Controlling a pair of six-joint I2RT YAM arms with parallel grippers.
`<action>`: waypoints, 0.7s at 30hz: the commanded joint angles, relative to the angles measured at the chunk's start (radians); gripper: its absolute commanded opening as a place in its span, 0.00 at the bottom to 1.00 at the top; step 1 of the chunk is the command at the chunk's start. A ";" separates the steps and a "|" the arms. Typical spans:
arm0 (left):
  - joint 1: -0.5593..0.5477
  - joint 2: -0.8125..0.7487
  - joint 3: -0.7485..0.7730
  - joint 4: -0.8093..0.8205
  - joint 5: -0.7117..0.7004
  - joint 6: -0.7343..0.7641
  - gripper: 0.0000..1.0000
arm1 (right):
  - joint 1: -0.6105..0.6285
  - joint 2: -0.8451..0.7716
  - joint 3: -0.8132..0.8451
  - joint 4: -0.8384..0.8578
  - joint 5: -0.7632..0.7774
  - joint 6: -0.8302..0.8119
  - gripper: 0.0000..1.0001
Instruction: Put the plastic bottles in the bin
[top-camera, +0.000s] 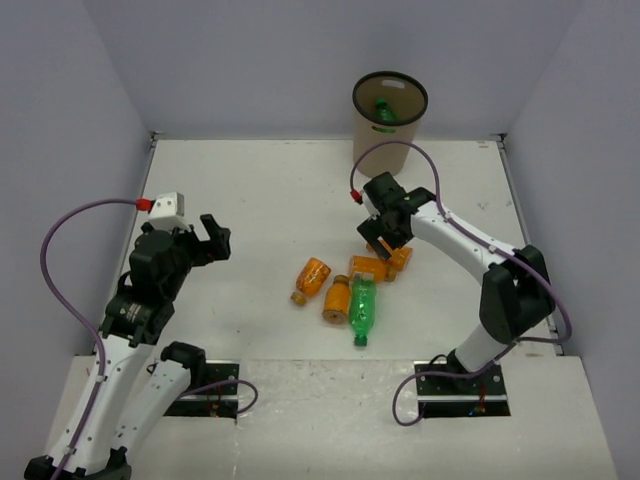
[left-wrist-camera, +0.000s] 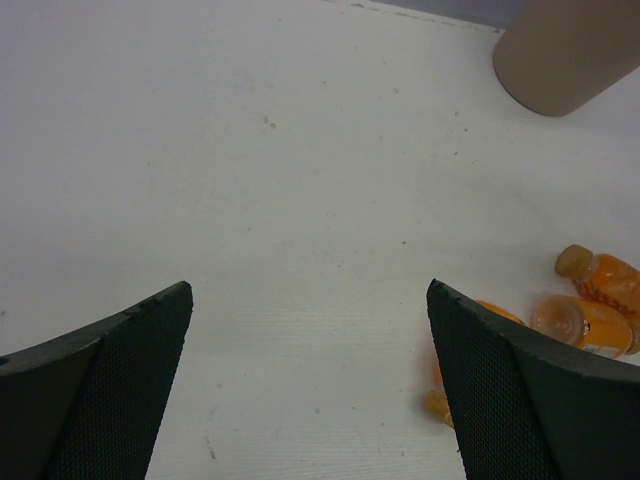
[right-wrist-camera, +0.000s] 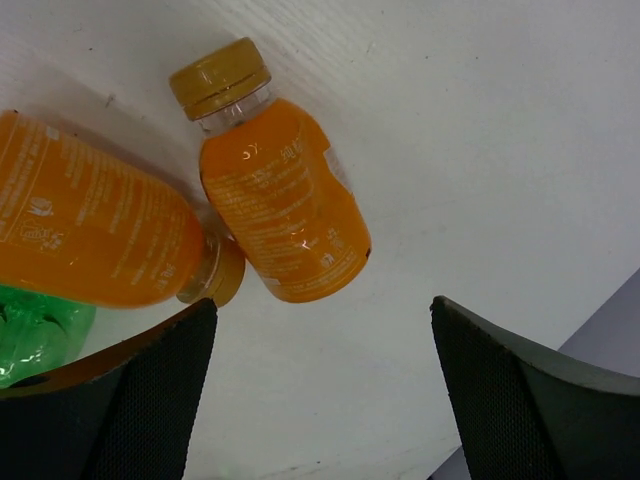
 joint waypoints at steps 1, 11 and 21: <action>-0.014 -0.001 -0.004 0.042 0.012 0.025 1.00 | -0.028 0.036 0.040 0.010 -0.021 -0.051 0.87; -0.024 -0.012 -0.004 0.042 0.001 0.027 1.00 | -0.074 0.157 0.046 0.013 -0.150 -0.080 0.84; -0.029 -0.009 -0.004 0.042 0.004 0.025 1.00 | -0.157 0.327 0.163 -0.043 -0.270 -0.089 0.82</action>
